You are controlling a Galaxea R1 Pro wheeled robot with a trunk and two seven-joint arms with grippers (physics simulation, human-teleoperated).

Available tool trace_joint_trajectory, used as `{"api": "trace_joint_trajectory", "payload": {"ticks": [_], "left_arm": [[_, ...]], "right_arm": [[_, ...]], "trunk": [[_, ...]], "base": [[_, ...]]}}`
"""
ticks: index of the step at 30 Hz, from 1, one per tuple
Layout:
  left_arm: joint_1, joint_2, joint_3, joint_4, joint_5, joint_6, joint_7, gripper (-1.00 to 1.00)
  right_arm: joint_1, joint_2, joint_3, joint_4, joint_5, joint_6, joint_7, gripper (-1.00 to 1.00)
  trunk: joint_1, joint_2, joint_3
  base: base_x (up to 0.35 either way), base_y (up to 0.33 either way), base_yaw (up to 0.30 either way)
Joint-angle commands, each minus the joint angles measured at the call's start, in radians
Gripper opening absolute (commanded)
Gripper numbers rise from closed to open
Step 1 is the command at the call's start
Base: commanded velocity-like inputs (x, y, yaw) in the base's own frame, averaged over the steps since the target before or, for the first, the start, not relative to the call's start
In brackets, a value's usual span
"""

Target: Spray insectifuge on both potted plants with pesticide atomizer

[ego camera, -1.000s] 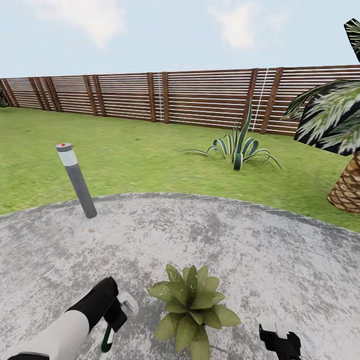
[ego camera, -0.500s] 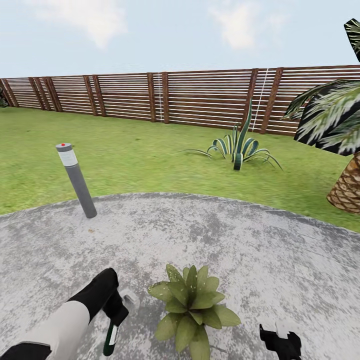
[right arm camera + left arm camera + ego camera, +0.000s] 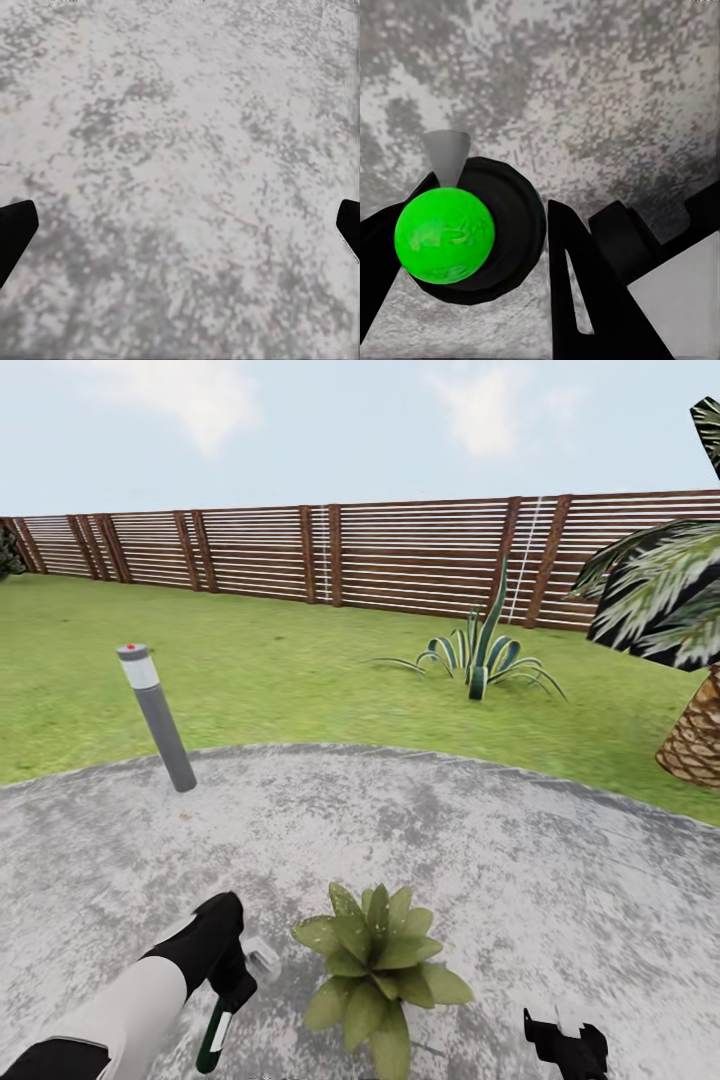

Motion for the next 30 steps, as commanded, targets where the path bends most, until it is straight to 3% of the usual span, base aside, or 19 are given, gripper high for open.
{"api": "trace_joint_trajectory", "payload": {"ticks": [1,9,15,19,23,26,30], "left_arm": [[0.000,0.000,-0.004,-0.002,-0.008,0.005,-0.010,-1.00],[-0.001,0.001,-0.005,-0.003,-0.009,0.008,-0.009,-1.00],[-0.001,0.009,0.001,-0.003,-0.007,0.007,-0.006,-1.00],[-0.018,-0.005,0.004,-0.013,0.000,0.010,-0.009,-1.00],[-0.035,-0.026,0.004,-0.041,0.004,0.058,-0.012,-1.00],[-0.037,-0.023,0.001,-0.044,0.002,0.069,-0.014,-1.00],[-0.081,-0.021,-0.002,-0.024,0.001,0.071,-0.036,-1.00]], "right_arm": [[-0.001,0.000,-0.006,0.002,0.011,-0.003,-0.005,1.00],[-0.001,0.000,-0.006,0.002,0.010,-0.003,-0.005,1.00],[-0.001,0.000,-0.006,0.002,0.011,-0.003,-0.005,1.00],[-0.001,0.000,-0.006,0.002,0.011,-0.003,-0.005,1.00],[-0.001,0.000,-0.006,0.002,0.011,-0.003,-0.005,1.00],[-0.001,0.000,-0.006,0.002,0.011,-0.003,-0.005,1.00],[-0.001,0.000,-0.006,0.002,0.011,-0.003,-0.005,1.00]], "trunk": [[0.000,0.000,-0.001],[0.000,0.000,-0.001],[0.000,0.000,-0.001],[0.000,0.000,-0.001],[0.000,0.000,-0.001],[0.000,0.000,-0.001],[0.000,0.000,-0.001]], "base": [[-0.016,-0.263,0.254],[0.060,-0.233,0.252],[0.012,-0.017,0.023],[0.000,0.000,0.000],[0.000,0.000,0.000],[0.000,0.000,0.000],[0.000,0.000,0.000]]}}
